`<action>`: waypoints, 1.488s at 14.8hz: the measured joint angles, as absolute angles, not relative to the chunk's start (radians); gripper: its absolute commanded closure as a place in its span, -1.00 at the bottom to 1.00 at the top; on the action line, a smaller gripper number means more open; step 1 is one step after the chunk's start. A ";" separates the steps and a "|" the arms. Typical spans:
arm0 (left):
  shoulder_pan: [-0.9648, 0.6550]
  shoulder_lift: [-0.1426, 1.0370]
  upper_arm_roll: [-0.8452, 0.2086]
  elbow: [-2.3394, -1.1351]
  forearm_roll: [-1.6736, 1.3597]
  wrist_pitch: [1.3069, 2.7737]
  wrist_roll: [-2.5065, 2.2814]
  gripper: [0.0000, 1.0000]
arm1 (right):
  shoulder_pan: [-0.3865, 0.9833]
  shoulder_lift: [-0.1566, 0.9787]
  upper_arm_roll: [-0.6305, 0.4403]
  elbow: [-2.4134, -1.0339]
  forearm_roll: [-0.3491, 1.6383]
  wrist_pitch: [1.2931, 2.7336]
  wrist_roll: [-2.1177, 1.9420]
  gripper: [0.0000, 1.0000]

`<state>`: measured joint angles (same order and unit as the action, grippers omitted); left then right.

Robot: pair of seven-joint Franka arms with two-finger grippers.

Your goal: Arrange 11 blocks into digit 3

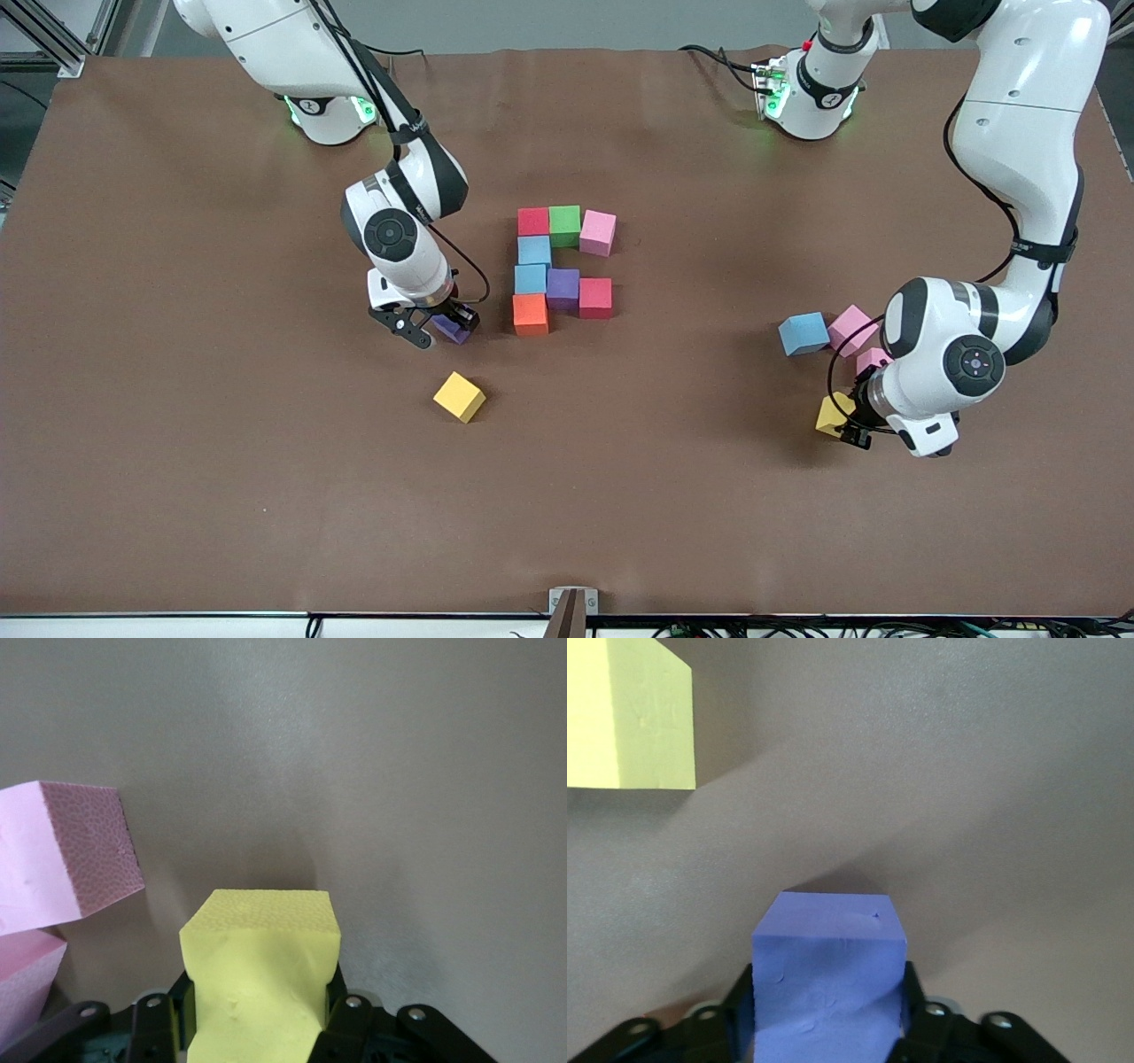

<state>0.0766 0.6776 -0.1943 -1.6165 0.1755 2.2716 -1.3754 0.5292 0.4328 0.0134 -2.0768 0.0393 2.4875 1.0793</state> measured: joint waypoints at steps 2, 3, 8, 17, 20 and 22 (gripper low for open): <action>0.071 0.676 -0.196 -1.569 0.175 2.224 -1.375 0.39 | 0.529 0.431 0.014 -2.073 0.039 2.487 1.071 0.97; 0.069 0.676 -0.196 -1.555 0.175 2.214 -1.375 0.38 | 0.530 0.431 0.014 -2.068 0.038 2.483 1.058 0.99; 0.064 0.678 -0.196 -1.547 0.175 2.203 -1.375 0.39 | 0.530 0.430 0.014 -1.946 0.038 2.335 0.918 0.99; 0.064 0.688 -0.195 -1.547 0.175 2.200 -1.375 0.38 | 0.596 0.487 0.021 -1.705 0.039 2.273 0.783 0.99; 0.064 0.689 -0.195 -1.547 0.175 2.200 -1.375 0.38 | 0.633 0.574 0.021 -1.591 0.037 2.241 0.736 0.98; 0.064 0.690 -0.195 -1.547 0.175 2.200 -1.375 0.38 | 0.644 0.623 0.021 -1.514 0.036 2.186 0.678 0.97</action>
<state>0.0643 0.6897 -0.1952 -1.5474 0.1755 2.2004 -1.3750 0.6437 0.6226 0.0211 -1.5142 0.0357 2.1859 0.6784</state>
